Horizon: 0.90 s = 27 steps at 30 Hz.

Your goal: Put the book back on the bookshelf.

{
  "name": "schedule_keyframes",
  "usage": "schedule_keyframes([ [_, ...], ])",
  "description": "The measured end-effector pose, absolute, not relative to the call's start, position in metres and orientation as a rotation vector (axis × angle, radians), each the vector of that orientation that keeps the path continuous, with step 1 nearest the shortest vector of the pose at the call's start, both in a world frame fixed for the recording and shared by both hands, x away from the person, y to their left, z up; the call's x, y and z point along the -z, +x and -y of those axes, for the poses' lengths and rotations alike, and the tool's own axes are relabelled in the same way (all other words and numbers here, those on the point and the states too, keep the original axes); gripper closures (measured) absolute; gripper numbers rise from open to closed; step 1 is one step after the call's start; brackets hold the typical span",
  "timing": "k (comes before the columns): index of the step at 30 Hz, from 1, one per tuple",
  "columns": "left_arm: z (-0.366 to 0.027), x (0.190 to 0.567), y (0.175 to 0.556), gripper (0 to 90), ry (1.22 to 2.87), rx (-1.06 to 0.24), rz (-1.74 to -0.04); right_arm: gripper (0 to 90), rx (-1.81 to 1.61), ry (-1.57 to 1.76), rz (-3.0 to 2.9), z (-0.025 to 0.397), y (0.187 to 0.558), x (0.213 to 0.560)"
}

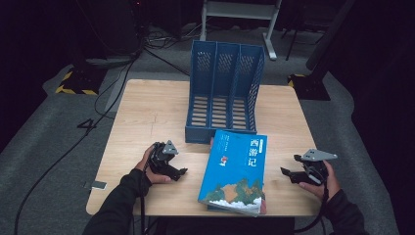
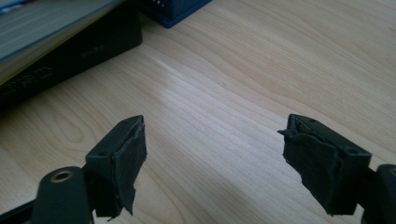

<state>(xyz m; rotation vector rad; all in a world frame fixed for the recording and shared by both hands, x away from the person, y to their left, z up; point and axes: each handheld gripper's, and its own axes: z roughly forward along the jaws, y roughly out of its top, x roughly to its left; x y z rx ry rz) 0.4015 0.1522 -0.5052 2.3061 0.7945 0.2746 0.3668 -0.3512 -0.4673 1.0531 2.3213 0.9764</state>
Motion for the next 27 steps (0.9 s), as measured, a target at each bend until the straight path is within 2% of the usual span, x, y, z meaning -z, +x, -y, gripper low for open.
schedule_keyframes([
  [14,-0.150,0.505,0.401,1.2,2.308,-0.276,-0.786,22.7,-1.011,0.932,-2.393,0.328,0.353,0.453],
  [19,-0.147,0.502,0.398,12.0,2.309,-0.276,-0.783,23.6,-1.030,0.883,-2.411,0.319,0.346,0.445],
  [27,-0.141,0.497,0.395,18.9,2.319,-0.260,-0.786,24.3,-1.088,0.851,-2.412,0.310,0.341,0.421],
])
